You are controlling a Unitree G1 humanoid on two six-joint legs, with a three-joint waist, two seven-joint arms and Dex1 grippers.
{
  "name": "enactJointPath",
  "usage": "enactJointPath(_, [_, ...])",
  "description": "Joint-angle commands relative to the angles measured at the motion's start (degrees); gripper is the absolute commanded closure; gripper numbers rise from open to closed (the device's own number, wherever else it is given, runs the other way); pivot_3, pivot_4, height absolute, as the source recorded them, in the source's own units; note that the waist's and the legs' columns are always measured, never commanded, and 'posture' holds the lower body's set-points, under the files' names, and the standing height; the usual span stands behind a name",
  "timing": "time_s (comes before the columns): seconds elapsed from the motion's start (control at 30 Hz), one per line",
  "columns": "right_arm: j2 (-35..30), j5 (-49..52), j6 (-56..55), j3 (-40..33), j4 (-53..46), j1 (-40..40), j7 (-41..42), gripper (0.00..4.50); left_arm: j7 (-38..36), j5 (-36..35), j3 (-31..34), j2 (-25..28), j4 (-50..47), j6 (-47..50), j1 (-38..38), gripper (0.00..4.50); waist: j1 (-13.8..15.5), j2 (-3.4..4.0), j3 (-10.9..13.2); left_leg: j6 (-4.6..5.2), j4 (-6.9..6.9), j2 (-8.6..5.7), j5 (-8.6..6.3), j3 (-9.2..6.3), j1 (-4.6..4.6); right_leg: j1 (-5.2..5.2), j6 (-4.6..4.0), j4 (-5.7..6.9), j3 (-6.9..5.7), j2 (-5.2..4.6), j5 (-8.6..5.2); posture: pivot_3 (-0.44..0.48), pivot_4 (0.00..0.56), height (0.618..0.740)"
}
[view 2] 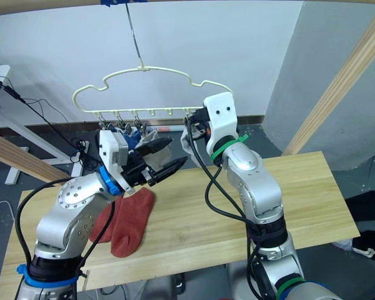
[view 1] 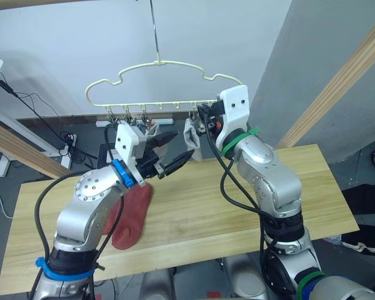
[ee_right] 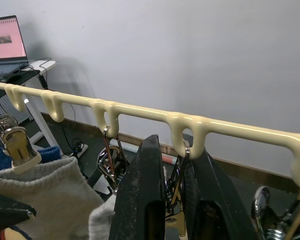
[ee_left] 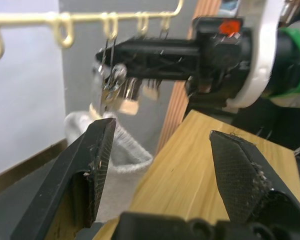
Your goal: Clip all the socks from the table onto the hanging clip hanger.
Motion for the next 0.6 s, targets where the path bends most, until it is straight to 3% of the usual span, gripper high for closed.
enactJointPath(0.03, [0.4,0.3,-1.6,0.5,-1.4,-1.1,0.1,4.39,4.8,2.1,2.2,-1.3,-0.8,0.3,4.1,1.01,0.1,-0.01,0.0,0.00,0.00,0.02,0.00,-0.03,-0.01,0.00,0.00,0.01,-0.02,0.00,0.00,-0.214,0.253,0.735])
enactJointPath(0.2, [0.2,0.4,-1.3,0.5,-1.6,-1.0,0.4,4.39,11.7,10.0,3.3,-4.2,3.6,-5.6,14.2,0.00,0.1,-0.03,-0.2,0.00,0.00,0.05,0.00,-0.01,0.01,-0.01,-0.02,0.01,0.01,-0.02,0.01,-0.213,0.257,0.735])
enactJointPath(0.4, [0.0,0.6,-1.0,0.7,-1.6,-1.1,0.8,4.39,16.5,13.2,3.9,-7.4,11.0,-5.4,17.7,0.00,0.3,-0.07,-0.3,-0.02,0.07,0.03,0.03,-0.02,-0.01,-0.01,-0.06,0.01,-0.03,-0.03,0.08,-0.214,0.257,0.735])
enactJointPath(0.6, [0.2,0.7,-0.7,1.0,-1.7,-1.2,0.9,4.39,18.9,15.5,3.7,-8.7,19.9,-5.0,14.7,0.00,0.2,-0.11,-0.4,-0.03,0.07,0.02,0.04,-0.03,0.00,-0.01,-0.10,0.02,-0.08,0.04,0.12,-0.217,0.258,0.735])
